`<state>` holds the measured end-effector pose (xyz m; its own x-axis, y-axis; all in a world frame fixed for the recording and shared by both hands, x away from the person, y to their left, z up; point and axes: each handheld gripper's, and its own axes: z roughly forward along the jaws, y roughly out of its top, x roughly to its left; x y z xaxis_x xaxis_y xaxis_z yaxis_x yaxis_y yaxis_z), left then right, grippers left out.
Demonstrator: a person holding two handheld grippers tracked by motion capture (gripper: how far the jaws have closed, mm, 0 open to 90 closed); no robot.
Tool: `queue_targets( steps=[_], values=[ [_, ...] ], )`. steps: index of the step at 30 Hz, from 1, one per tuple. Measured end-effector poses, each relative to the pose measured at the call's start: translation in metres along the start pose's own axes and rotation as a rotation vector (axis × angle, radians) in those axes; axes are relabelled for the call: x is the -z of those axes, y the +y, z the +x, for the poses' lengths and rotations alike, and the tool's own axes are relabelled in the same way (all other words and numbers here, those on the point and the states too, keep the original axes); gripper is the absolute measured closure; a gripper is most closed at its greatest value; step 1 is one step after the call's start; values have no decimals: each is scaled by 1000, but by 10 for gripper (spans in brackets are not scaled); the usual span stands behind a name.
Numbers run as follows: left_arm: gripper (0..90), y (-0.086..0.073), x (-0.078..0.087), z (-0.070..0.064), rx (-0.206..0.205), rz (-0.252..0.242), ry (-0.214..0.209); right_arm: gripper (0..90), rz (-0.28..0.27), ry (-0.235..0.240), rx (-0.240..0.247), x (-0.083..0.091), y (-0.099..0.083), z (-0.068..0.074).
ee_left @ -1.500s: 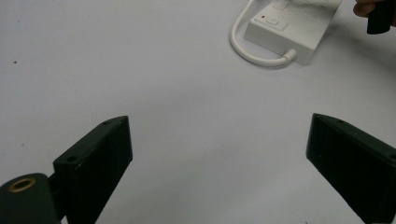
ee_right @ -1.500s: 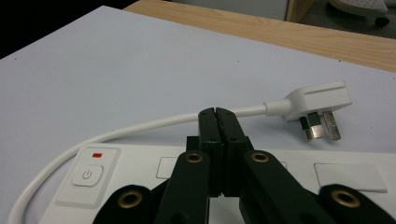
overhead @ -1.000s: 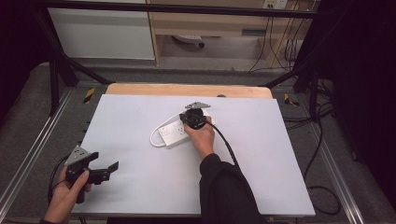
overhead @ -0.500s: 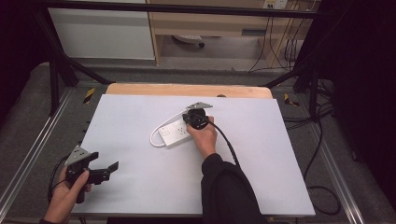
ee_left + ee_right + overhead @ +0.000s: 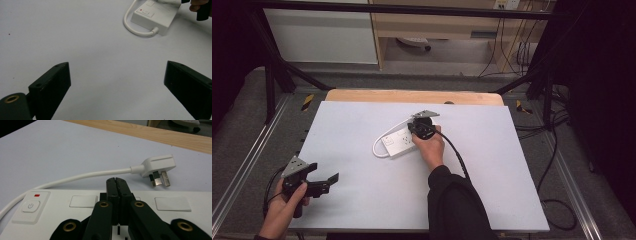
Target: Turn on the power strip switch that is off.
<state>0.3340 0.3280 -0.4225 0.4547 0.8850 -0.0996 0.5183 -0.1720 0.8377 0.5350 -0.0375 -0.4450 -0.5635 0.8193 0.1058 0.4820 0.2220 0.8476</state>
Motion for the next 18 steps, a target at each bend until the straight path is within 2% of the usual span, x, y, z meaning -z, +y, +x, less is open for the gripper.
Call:
queue_targets(
  steps=[18],
  values=[
    [71, 0, 0, 0, -1, 1, 1, 900, -16, 5, -5, 0, -2, 1]
  ],
)
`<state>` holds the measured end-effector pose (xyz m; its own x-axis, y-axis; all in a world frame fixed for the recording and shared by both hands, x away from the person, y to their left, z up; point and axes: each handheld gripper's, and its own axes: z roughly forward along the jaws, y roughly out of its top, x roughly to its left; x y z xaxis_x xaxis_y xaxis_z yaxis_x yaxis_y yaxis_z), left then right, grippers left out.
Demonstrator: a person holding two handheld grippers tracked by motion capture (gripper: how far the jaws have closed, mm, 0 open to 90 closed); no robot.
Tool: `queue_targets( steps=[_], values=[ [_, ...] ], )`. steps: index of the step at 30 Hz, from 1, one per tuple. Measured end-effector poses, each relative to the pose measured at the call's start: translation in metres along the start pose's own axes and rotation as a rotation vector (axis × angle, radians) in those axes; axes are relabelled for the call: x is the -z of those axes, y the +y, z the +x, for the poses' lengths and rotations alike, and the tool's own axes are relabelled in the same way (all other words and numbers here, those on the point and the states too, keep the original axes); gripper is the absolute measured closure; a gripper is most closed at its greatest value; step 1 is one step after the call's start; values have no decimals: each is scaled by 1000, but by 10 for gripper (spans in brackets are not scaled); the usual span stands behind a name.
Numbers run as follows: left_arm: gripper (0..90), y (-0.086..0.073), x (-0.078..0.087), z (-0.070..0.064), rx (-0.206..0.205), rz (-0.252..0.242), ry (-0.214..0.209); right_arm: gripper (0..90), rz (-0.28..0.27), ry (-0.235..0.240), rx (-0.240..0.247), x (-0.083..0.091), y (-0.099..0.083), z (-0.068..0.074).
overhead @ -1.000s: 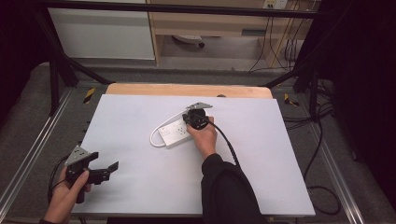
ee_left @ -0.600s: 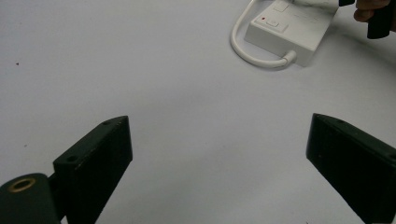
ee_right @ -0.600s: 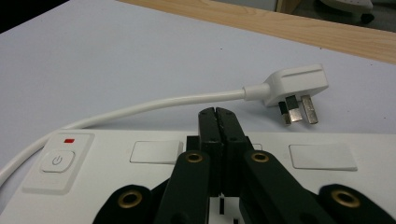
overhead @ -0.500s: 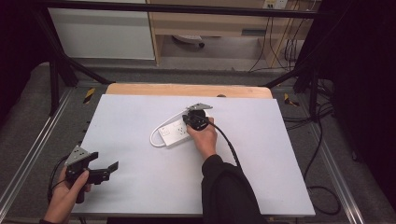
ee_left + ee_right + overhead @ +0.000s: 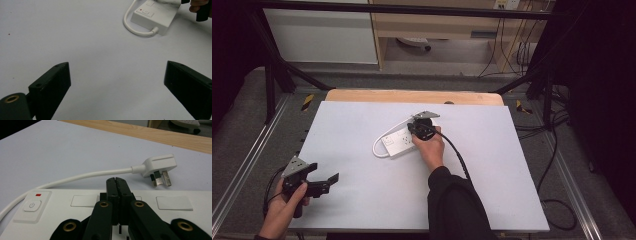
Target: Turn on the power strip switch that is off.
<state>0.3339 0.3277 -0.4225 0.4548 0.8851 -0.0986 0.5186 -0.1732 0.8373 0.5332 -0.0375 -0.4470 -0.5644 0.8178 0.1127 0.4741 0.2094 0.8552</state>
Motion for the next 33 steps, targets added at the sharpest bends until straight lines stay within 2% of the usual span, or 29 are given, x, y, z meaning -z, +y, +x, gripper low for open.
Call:
queue_targets(
  steps=[25, 33],
  values=[
    [71, 0, 0, 0, -3, 6, 0, 900, -19, 5, -9, 0, -3, -1],
    [71, 0, 0, 0, -4, 7, 0, 900, -6, 4, -3, -1, -4, 0]
  ],
)
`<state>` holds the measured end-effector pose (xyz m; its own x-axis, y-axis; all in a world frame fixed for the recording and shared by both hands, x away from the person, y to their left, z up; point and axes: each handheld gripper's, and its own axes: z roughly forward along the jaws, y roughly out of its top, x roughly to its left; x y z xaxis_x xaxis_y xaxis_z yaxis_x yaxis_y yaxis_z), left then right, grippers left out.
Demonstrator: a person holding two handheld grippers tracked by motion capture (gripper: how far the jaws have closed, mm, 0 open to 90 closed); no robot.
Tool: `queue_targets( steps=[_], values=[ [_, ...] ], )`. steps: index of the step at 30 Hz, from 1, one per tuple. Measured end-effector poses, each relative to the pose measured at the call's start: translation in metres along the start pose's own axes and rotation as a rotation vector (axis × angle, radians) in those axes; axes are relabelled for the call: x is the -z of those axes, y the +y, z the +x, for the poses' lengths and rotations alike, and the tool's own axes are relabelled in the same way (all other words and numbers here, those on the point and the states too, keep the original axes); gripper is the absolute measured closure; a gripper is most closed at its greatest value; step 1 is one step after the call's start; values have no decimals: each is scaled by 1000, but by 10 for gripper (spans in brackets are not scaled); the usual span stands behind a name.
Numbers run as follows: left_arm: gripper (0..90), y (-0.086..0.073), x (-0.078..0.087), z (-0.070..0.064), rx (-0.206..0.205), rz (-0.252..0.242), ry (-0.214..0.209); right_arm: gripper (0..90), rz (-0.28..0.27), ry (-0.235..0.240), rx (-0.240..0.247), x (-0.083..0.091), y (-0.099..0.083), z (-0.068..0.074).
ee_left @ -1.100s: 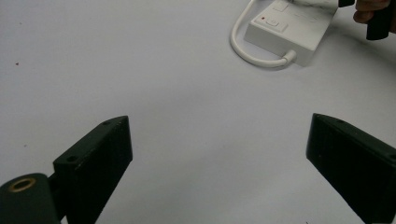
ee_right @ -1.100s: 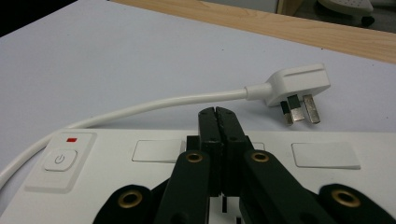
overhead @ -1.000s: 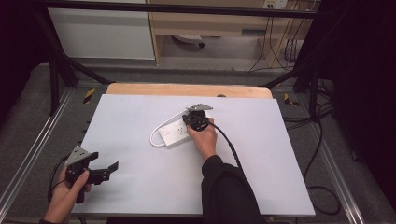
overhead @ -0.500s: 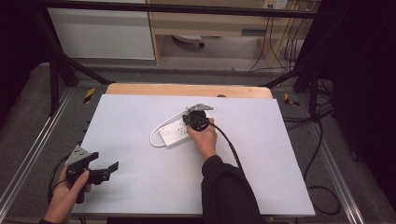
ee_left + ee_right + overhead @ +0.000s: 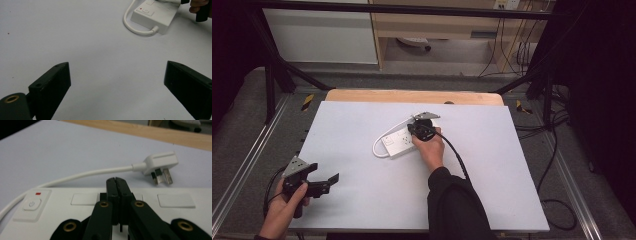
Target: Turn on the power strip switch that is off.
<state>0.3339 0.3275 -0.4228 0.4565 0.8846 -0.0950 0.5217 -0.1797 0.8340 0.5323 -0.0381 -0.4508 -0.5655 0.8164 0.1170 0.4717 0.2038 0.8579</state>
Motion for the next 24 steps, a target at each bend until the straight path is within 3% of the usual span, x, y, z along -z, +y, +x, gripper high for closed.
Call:
queue_targets(
  steps=[24],
  values=[
    [71, 0, 0, 0, 0, -2, -1, 900, -5, -3, -5, 11, 8, -6]
  ],
)
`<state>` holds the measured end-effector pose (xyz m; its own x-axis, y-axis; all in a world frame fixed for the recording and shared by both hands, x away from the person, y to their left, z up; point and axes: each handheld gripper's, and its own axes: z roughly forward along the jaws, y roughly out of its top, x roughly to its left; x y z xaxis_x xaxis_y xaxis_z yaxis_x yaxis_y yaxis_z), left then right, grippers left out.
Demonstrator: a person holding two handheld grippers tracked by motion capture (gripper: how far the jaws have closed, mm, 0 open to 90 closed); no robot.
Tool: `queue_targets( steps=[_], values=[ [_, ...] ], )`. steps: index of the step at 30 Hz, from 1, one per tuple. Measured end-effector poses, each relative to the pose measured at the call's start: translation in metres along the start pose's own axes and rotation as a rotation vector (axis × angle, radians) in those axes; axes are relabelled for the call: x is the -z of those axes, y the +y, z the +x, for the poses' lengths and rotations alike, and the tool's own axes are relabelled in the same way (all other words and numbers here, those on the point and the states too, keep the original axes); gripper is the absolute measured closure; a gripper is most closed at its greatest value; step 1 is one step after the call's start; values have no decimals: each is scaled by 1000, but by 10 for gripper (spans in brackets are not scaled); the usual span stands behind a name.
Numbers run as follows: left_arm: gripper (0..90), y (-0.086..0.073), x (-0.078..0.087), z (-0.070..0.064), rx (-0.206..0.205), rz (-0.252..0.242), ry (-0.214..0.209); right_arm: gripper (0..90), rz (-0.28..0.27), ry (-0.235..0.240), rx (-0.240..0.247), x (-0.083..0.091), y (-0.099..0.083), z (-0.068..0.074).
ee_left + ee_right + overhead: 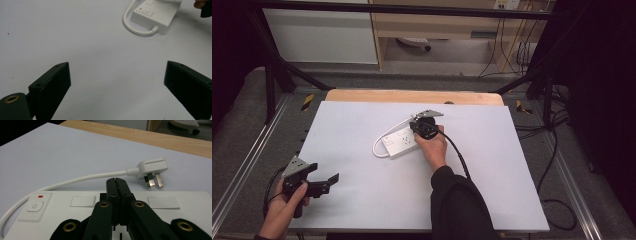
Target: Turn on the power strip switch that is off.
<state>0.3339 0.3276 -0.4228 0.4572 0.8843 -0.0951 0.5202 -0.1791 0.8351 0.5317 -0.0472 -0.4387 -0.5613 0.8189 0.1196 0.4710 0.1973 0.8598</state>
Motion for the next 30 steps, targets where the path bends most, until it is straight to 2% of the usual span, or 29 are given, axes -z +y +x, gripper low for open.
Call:
queue_targets(
  steps=[8, 12, 19, 30],
  values=[
    [71, 0, 0, 0, 0, 1, 0, 794, -4, -3, 0, 13, 7, -4],
    [71, 0, 0, 0, 1, 1, 1, 703, -2, -3, -1, 19, 12, -7],
    [71, 0, 0, 0, 2, 2, 1, 406, 20, -23, -27, 28, 18, -13],
    [71, 0, 1, 1, 9, -4, 1, 86, 42, -45, -37, 46, 24, -20]
  ],
)
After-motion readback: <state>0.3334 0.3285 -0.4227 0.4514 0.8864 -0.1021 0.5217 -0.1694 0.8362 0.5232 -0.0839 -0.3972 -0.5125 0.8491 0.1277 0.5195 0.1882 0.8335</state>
